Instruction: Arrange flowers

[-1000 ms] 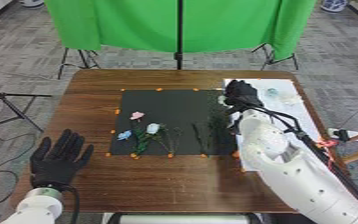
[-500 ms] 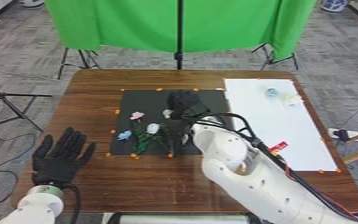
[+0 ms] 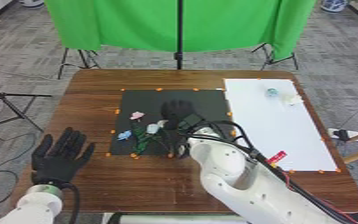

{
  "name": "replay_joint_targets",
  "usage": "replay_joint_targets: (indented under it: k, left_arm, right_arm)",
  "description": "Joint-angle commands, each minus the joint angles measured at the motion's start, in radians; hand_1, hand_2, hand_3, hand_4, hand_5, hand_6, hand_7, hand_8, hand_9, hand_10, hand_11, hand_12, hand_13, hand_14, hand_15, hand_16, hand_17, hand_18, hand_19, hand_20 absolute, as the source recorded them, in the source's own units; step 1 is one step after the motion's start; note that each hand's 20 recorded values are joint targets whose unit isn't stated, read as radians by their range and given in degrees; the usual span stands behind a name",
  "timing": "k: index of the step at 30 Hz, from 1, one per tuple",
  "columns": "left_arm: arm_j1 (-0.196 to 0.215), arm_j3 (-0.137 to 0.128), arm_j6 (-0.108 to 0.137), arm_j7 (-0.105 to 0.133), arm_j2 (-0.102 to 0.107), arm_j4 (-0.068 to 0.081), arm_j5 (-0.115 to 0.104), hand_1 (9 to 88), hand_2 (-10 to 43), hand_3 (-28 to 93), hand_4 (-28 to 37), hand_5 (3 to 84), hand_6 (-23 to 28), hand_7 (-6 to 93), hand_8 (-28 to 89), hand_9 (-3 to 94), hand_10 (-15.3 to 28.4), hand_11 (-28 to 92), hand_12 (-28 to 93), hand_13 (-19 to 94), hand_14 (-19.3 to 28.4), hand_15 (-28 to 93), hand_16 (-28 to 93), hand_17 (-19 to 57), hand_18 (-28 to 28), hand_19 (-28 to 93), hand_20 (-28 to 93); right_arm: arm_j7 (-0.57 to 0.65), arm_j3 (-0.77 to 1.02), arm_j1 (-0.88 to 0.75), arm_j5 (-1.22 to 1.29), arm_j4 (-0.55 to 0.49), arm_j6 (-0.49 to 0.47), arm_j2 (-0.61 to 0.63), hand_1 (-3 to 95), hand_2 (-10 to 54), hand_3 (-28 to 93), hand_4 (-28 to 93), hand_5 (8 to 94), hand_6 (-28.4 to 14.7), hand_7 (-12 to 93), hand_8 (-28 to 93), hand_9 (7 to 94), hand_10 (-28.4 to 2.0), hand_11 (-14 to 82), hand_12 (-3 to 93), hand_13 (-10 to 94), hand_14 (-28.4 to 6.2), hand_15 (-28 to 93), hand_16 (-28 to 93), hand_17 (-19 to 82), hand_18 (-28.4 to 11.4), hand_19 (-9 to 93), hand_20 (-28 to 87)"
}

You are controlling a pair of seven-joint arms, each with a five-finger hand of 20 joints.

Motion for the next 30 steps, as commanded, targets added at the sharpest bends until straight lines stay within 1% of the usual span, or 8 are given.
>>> replay_joint_targets:
  k: [1, 8, 16, 20, 26, 28, 29, 30]
  left_arm:
    - [0.014, -0.007, -0.010, -0.034, -0.009, 0.020, -0.065, 28.5, 13.8, 76, -28.3, 49.3, 7.8, 21.6, -11, 43.6, 16.1, 33, 13, 34, 16.1, 56, -6, -4.7, 15.5, 43, 20]
    - [0.013, -0.007, -0.019, -0.023, -0.009, 0.021, -0.056, 28.3, 13.6, 76, -28.3, 49.3, 7.9, 21.4, -11, 43.6, 16.1, 33, 13, 34, 16.1, 56, -6, -4.7, 15.5, 43, 20]
    - [0.015, -0.001, -0.027, -0.034, -0.015, 0.023, -0.041, 28.4, 13.6, 76, -28.3, 49.2, 7.8, 21.3, -11, 43.6, 16.1, 33, 13, 34, 16.2, 56, -6, -4.8, 15.5, 43, 20]
    - [0.017, -0.002, -0.023, -0.025, -0.015, 0.021, -0.059, 28.4, 13.6, 76, -28.3, 49.1, 7.8, 21.4, -11, 43.6, 16.0, 33, 13, 34, 16.2, 56, -6, -4.8, 15.5, 43, 20]
    - [0.019, -0.003, -0.021, -0.025, -0.014, 0.019, -0.057, 28.4, 13.6, 76, -28.3, 49.1, 7.8, 21.3, -11, 43.6, 16.0, 33, 13, 34, 16.2, 56, -6, -4.8, 15.5, 43, 20]
    - [0.013, 0.005, -0.038, -0.023, -0.010, 0.029, -0.061, 28.4, 13.6, 76, -28.3, 49.1, 7.8, 21.3, -11, 43.6, 16.1, 33, 13, 34, 16.1, 56, -6, -4.7, 15.5, 43, 20]
    - [0.016, 0.010, -0.081, -0.016, -0.009, 0.042, -0.067, 28.3, 13.5, 76, -28.3, 49.1, 7.8, 21.2, -11, 43.6, 16.0, 33, 13, 34, 16.1, 56, -6, -4.7, 15.5, 43, 20]
    - [0.014, 0.012, -0.101, -0.012, -0.013, 0.050, -0.091, 28.3, 13.5, 76, -28.3, 48.9, 7.8, 21.2, -11, 43.5, 16.0, 33, 13, 34, 16.0, 56, -6, -4.8, 15.5, 43, 20]
  right_arm:
    - [-0.003, 0.034, -0.048, -0.002, 0.021, -0.007, -0.001, 58.0, -6.8, 69, -28, 64.2, -2.1, 41, 10, 72.1, -12.8, 18.7, 49.1, 61, -8.8, 50, 39, 34, -21.2, 83, 35]
    - [0.044, 0.041, -0.040, -0.001, 0.058, 0.063, -0.019, 57.8, -6.9, 69, -28, 63.9, -2.2, 41, 10, 72.0, -12.8, 18.6, 49.3, 61, -8.8, 50, 39, 34, -21.4, 83, 35]
    - [0.137, 0.030, -0.030, -0.018, 0.095, 0.127, -0.041, 56.9, -6.4, 69, -28, 64.6, -3.0, 39, 10, 72.5, -13.4, 18.6, 48.8, 61, -10.3, 52, 37, 35, -22.5, 84, 35]
    - [0.125, 0.037, -0.031, -0.020, 0.095, 0.076, -0.046, 56.9, -6.7, 69, -27, 64.7, -3.3, 38, 10, 72.2, -13.7, 18.8, 48.8, 61, -10.8, 53, 37, 35, -22.6, 84, 35]
    - [0.106, 0.023, -0.036, -0.028, 0.087, 0.054, -0.059, 57.1, -7.1, 69, -28, 64.3, -3.9, 36, 10, 71.4, -14.3, 18.5, 48.1, 60, -11.2, 53, 36, 34, -22.8, 84, 35]
    - [0.087, 0.029, -0.037, -0.020, 0.079, 0.029, -0.059, 57.2, -7.5, 69, -28, 64.1, -3.9, 36, 10, 71.2, -14.2, 18.4, 47.7, 59, -11.2, 53, 36, 34, -22.8, 84, 34]
    - [0.065, 0.052, -0.048, 0.004, 0.068, -0.014, -0.063, 57.5, -7.8, 69, -28, 64.0, -3.9, 36, 10, 71.1, -14.1, 18.3, 47.7, 59, -10.9, 53, 36, 34, -22.8, 84, 34]
    - [0.077, 0.058, -0.048, 0.020, 0.061, -0.045, -0.065, 58.0, -8.1, 69, -28, 63.9, -3.9, 36, 10, 71.0, -14.0, 17.9, 47.6, 59, -10.6, 52, 36, 33, -22.8, 84, 34]
